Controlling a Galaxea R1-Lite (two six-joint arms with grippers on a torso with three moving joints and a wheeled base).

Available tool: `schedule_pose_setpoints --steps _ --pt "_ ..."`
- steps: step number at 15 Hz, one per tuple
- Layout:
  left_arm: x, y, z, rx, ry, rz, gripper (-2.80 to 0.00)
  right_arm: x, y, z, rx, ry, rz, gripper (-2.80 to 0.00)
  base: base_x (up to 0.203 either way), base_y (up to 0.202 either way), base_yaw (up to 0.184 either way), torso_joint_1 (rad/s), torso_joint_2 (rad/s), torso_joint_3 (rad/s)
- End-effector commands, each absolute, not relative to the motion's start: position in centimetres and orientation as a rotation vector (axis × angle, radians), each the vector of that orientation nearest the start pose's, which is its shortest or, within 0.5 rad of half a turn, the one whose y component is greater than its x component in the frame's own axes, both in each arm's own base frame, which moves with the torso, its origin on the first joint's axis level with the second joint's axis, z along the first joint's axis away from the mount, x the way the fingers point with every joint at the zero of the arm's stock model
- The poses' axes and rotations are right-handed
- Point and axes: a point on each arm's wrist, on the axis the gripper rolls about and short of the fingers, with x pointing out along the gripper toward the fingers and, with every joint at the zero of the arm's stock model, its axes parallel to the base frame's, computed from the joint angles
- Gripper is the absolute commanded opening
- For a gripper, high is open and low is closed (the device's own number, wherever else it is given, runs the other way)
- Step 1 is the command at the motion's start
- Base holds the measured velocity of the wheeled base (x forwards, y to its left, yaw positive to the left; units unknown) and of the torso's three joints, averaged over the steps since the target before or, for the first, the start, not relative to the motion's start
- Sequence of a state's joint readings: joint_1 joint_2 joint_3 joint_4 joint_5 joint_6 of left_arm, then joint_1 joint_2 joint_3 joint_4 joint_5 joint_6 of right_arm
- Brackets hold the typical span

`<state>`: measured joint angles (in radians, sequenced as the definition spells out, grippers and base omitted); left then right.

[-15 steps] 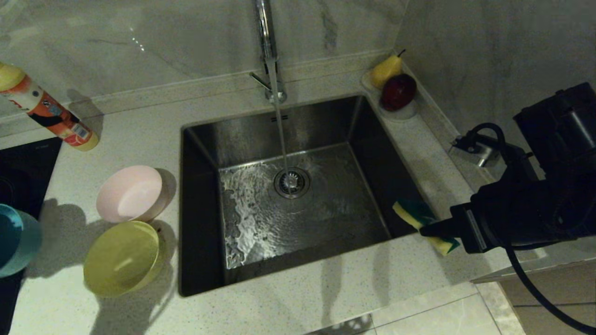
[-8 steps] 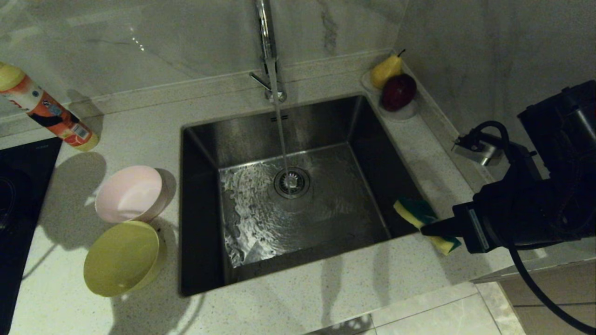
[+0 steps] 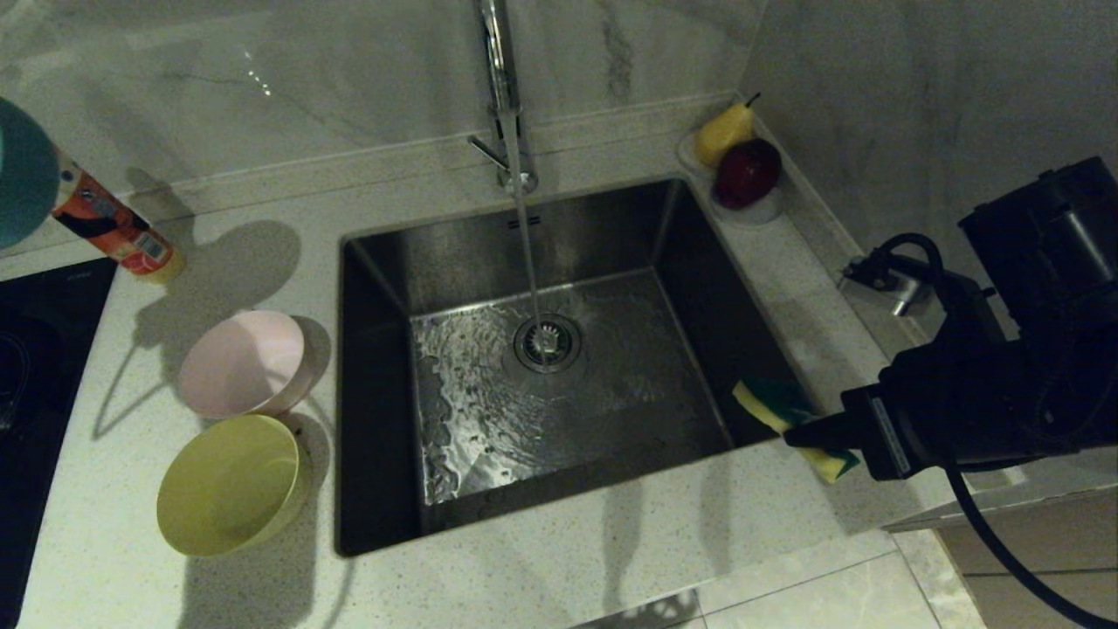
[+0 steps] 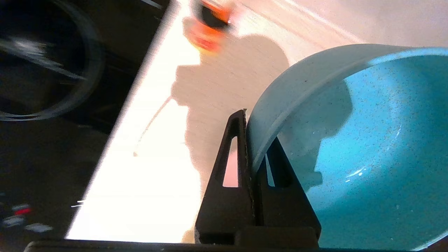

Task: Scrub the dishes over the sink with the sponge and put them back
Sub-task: Pick up a bowl and the sponge, then wash the bowl

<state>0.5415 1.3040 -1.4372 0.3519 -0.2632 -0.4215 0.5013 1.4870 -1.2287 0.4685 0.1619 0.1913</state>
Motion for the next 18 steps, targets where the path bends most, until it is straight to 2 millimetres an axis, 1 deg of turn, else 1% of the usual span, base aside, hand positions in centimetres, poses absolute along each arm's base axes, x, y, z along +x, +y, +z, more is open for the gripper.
schedule_pose_setpoints --steps 1,2,5,7,11,14,16,18 --pt "19.2 6.9 35.8 -0.492 0.195 0.279 -2.8 20.9 11.9 25.8 0.052 0.792 0.56 -2.8 0.0 0.0 0.0 0.0 0.0 0.0" --pt "20.6 6.0 35.6 -0.491 0.206 0.27 -2.8 20.9 11.9 25.8 0.053 0.795 0.559 -2.8 0.0 0.0 0.0 0.0 0.0 0.0" --pt "23.8 2.7 35.3 -0.483 0.239 0.198 -2.8 20.8 11.8 26.1 0.053 0.782 0.561 -2.8 0.0 0.0 0.0 0.0 0.0 0.0" --pt "26.1 0.7 34.5 -0.459 0.268 0.209 -2.8 20.7 11.7 26.4 0.058 0.757 0.568 -2.8 0.0 0.0 0.0 0.0 0.0 0.0" --pt "30.0 -4.2 32.2 -0.476 0.362 0.138 -2.8 20.2 11.6 26.5 0.059 0.744 0.576 -2.8 0.0 0.0 0.0 0.0 0.0 0.0" --pt "32.2 -6.3 30.6 -0.5 0.416 0.116 -2.8 20.1 11.8 26.7 0.066 0.745 0.618 -2.8 0.0 0.0 0.0 0.0 0.0 0.0" --pt "33.0 -7.4 29.9 -0.494 0.441 0.102 -2.8 19.8 11.9 26.8 0.064 0.74 0.63 -2.8 0.0 0.0 0.0 0.0 0.0 0.0" --pt "34.0 -9.4 28.8 -0.475 0.462 0.098 -2.8 19.5 11.8 27.0 0.067 0.731 0.629 -2.8 0.0 0.0 0.0 0.0 0.0 0.0"
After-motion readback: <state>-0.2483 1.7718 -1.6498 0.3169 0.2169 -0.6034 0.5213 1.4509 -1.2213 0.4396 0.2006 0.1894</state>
